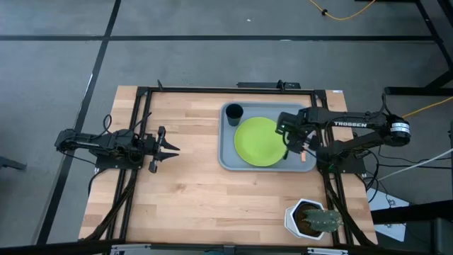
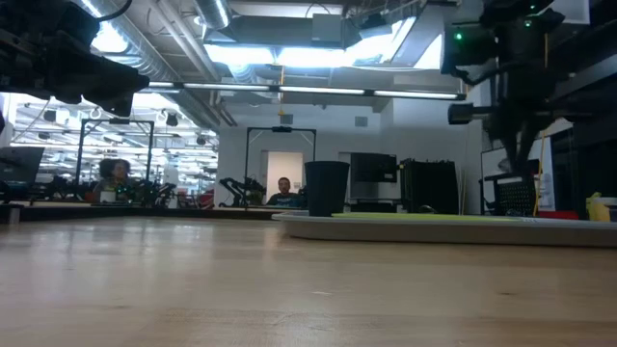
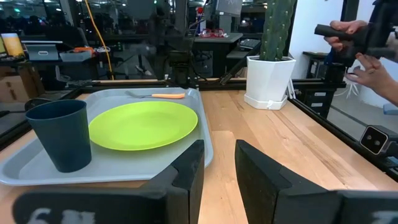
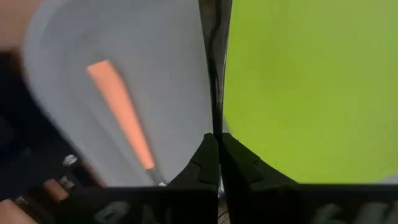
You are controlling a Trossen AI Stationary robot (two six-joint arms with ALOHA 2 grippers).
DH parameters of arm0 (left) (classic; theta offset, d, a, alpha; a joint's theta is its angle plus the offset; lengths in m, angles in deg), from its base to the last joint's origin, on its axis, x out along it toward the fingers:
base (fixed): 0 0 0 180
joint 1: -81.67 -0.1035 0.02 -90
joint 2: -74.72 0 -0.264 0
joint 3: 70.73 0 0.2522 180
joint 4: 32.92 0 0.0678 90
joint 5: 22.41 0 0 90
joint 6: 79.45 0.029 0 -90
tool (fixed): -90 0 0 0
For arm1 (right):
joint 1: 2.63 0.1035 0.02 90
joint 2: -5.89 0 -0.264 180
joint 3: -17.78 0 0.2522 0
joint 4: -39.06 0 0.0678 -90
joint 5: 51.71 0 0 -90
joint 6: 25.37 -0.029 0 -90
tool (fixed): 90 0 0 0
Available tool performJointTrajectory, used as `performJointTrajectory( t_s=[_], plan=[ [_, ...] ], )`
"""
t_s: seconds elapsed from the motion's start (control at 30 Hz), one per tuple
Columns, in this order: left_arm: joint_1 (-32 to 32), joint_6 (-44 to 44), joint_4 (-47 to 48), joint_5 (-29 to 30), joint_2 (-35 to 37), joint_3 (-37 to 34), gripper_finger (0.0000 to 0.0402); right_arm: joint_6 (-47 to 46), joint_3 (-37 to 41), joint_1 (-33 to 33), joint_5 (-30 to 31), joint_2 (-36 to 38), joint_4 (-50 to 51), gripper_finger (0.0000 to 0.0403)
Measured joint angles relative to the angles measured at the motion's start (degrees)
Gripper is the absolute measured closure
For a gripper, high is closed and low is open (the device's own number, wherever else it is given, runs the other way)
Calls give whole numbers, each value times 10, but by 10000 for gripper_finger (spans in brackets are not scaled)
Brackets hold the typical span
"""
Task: Pick and place plate/cup/fork/spoon on tray
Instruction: Put the black spoon on the gray serving tray to the right of the light green plate
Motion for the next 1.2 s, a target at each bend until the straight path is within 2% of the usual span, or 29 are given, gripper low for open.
performJointTrajectory(
  t_s=[0.3, 0.43, 0.63, 0.87, 1.2],
  plan=[
    [0, 0, 0, 0, 0, 0, 319, 43, 84, -25, 19, -1, -28, 392],
    [0, 0, 0, 0, 0, 0, 319, 93, 104, -35, 24, -1, -46, 393],
    [0, 0, 0, 0, 0, 0, 319, 168, 134, -51, 78, 0, -63, 385],
    [0, 0, 0, 0, 0, 0, 319, 168, 141, -54, 66, 0, -124, 381],
    [0, 0, 0, 0, 0, 0, 319, 213, 141, -54, 70, 0, -126, 380]
  ],
)
